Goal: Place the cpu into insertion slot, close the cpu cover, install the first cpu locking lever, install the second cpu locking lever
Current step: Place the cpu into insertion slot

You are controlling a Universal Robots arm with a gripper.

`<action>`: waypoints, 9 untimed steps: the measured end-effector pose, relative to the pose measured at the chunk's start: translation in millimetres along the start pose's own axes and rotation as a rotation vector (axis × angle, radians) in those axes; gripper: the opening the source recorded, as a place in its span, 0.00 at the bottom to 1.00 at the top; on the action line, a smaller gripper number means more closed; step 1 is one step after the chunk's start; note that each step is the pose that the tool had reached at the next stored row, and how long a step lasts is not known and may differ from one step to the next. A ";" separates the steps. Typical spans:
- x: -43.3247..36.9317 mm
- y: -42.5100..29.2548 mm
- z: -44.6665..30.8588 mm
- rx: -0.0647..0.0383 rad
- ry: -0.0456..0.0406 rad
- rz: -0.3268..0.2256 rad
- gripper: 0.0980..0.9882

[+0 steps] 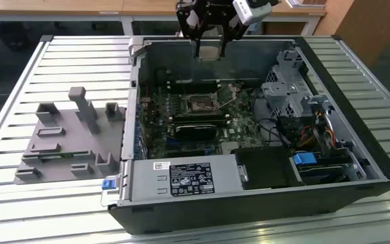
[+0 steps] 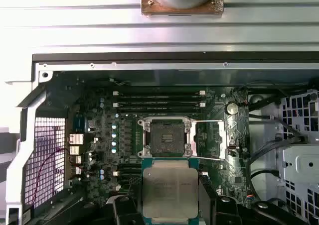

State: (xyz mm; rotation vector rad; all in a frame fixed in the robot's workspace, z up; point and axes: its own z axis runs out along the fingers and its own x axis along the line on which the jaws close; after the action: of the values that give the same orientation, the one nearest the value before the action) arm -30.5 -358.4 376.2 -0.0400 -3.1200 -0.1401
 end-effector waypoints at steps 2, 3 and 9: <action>0.0 0.0 0.0 0.000 0.0000 0.000 0.49; 0.0 0.0 0.0 0.000 0.0000 0.000 0.49; 0.0 0.0 0.0 0.000 -0.0019 0.021 0.49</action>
State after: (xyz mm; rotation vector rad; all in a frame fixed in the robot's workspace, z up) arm -30.5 -358.4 376.2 -0.0734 -3.1203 -0.1403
